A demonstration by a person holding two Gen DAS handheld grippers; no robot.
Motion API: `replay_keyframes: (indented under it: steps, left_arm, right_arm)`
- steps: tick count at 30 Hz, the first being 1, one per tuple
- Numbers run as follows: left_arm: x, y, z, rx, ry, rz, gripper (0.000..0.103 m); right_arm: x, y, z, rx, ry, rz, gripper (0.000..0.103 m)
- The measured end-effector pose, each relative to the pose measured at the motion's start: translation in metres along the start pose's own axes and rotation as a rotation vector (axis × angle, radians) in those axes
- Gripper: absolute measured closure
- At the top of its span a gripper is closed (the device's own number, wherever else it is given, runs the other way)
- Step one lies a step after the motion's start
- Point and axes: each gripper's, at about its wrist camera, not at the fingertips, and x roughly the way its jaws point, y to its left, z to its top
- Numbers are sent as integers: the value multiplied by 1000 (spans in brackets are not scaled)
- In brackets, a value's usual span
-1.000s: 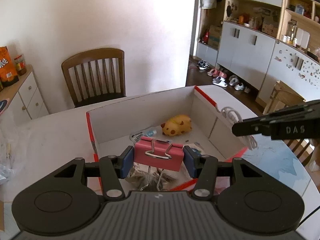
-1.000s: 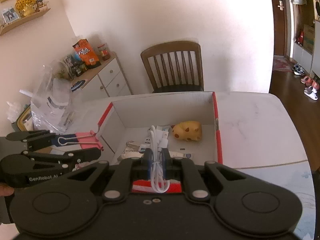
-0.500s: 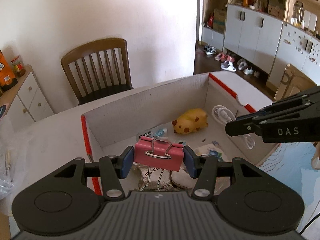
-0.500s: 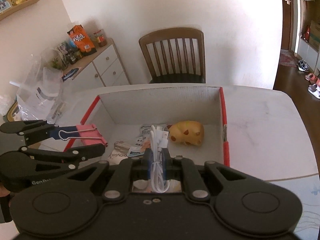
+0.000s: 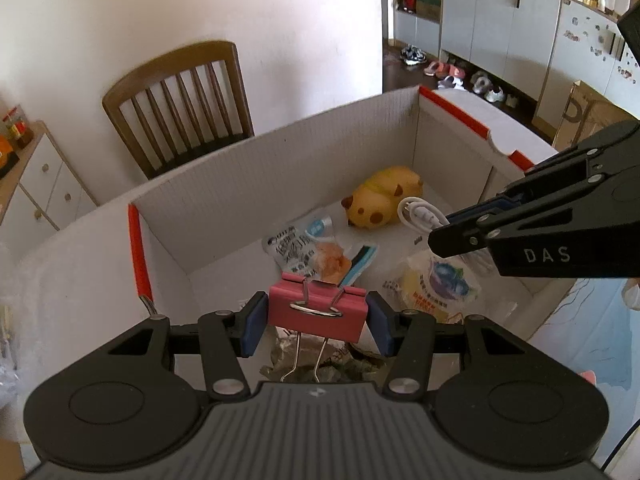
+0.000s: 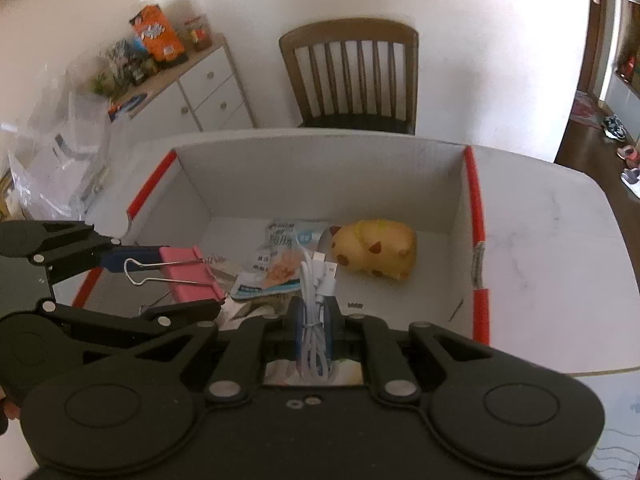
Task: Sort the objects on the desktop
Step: 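Carry the binder clip with the left tool while the right tool carries the cable into the box, then open both tools to drop the binder clip and cable into the box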
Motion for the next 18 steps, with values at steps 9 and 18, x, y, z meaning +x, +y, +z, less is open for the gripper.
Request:
replay_keyframes:
  steps: [9, 18]
  left_arm:
    - [17, -4, -6, 13, 66, -3, 51]
    - [22, 0, -6, -27, 84, -19, 51]
  right_arm:
    - [16, -1, -4, -34, 67, -16, 93]
    - [19, -1, -9, -51, 100, -25, 93]
